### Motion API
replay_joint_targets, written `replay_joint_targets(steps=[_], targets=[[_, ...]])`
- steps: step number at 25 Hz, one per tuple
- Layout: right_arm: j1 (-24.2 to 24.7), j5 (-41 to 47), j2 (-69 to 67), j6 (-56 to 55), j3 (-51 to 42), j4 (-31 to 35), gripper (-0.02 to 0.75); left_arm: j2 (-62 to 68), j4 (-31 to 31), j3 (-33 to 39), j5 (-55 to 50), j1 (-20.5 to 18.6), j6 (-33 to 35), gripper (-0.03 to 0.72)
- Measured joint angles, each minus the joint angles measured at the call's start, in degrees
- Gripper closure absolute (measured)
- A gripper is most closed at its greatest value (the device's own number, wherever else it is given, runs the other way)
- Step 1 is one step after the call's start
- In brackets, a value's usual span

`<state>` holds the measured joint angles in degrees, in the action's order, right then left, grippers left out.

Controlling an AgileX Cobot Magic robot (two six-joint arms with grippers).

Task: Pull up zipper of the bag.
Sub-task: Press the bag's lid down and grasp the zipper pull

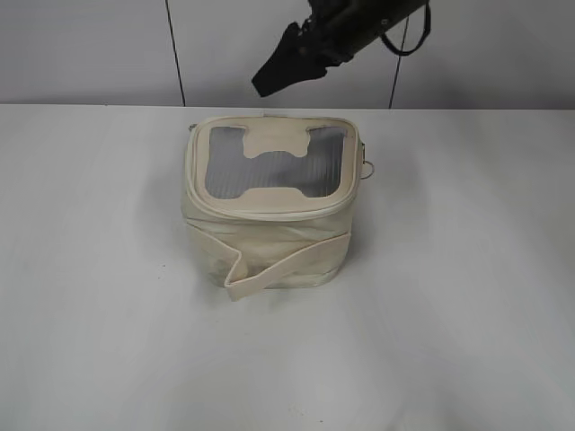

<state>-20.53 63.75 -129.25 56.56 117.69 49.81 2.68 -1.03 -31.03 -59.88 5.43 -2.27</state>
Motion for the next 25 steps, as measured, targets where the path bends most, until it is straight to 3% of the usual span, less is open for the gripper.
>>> replay_joint_targets(steps=[4,9,12,16,21,25], targets=[[-2.64,2.77,-7.22,-2.48,9.88,-2.05,0.242,8.11,2.27,-0.54,2.77,0.28,0.88,0.458],[-4.39,2.5,-10.17,-2.85,12.22,-2.73,0.245,20.79,12.19,-1.4,13.78,2.55,7.22,0.458],[-4.52,1.76,-10.49,-2.87,12.43,-4.02,0.274,29.44,20.82,-2.5,21.68,3.78,15.37,0.498],[-4.52,1.42,-10.78,-2.92,12.4,-5.58,0.39,43.87,36.35,-5.78,26.74,3.34,33.04,0.567],[-4.52,1.42,-11.28,-2.92,12.44,-5.58,0.506,63.3,61.94,-14.29,18.68,-4.71,58.19,0.575],[-4.52,1.42,-11.84,-3.07,12.51,-5.12,0.573,79.74,74.15,-23.92,7.05,-13.11,67.58,0.489]])
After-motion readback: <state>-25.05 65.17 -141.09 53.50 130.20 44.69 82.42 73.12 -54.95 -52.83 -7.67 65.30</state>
